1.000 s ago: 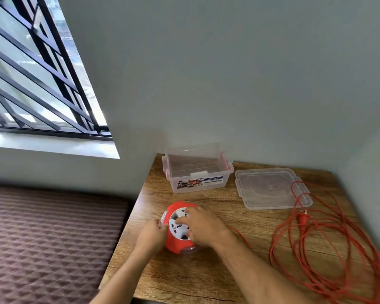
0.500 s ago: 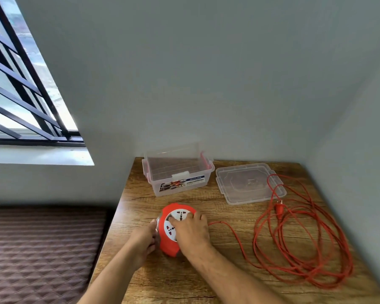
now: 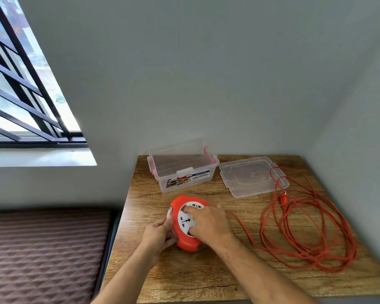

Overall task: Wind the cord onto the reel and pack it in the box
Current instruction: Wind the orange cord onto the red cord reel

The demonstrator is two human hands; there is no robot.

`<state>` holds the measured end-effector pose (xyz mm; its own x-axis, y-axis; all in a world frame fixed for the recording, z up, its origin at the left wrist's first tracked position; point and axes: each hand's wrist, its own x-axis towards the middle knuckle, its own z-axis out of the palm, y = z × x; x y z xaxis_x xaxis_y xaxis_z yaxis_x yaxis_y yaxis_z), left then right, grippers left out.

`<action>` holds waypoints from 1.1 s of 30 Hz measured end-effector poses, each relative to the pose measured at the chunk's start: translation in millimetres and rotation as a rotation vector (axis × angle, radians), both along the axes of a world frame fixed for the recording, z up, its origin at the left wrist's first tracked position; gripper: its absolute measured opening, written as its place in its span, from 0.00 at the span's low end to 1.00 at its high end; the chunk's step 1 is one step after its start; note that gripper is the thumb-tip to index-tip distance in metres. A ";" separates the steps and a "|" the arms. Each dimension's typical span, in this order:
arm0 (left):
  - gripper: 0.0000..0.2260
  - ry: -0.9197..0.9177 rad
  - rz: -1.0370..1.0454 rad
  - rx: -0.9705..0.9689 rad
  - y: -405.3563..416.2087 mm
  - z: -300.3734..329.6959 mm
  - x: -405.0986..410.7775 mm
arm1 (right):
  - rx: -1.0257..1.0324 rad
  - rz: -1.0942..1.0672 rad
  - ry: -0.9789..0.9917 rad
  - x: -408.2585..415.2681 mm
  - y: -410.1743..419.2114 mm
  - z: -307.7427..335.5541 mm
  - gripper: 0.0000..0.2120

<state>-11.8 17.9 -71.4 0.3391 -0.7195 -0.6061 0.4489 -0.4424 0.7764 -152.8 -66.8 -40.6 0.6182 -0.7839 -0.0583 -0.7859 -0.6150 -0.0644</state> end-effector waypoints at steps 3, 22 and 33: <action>0.13 -0.064 -0.028 -0.029 -2.6 2.0 -10.5 | 0.168 -0.338 -0.166 -0.4 0.5 -1.0 0.30; 0.21 -0.323 -0.006 0.084 -22.6 15.8 -20.1 | -0.038 0.495 0.013 -44.5 -49.7 1.9 0.30; 0.15 -0.271 0.021 0.034 -22.4 13.8 -18.5 | 0.000 0.450 0.068 -25.5 -57.4 -11.7 0.31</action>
